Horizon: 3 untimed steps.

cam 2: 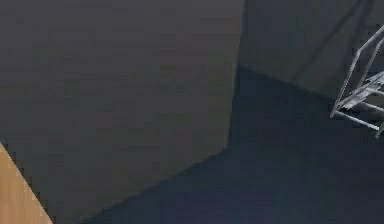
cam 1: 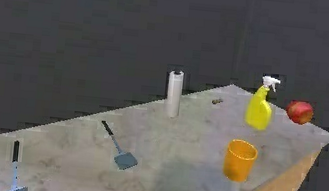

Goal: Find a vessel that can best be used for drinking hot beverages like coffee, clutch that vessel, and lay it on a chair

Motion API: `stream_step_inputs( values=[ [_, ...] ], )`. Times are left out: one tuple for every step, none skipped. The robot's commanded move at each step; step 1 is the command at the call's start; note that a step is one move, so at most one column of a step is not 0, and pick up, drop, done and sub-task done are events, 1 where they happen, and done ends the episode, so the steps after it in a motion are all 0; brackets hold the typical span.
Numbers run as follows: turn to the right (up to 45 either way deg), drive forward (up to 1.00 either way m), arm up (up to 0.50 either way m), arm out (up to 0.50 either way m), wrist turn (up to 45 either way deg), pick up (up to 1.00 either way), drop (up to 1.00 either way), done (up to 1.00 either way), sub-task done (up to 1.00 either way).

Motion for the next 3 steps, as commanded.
stream_step_inputs(
  values=[
    [-45.0,0.0,0.0,0.0,0.0,0.0,0.0,0.0,0.0],
    [-18.0,0.0,0.0,0.0,0.0,0.0,0.0,0.0,0.0],
    [0.0,0.0,0.5,0.0,0.0,0.0,0.0,0.0,0.0]
  ],
)
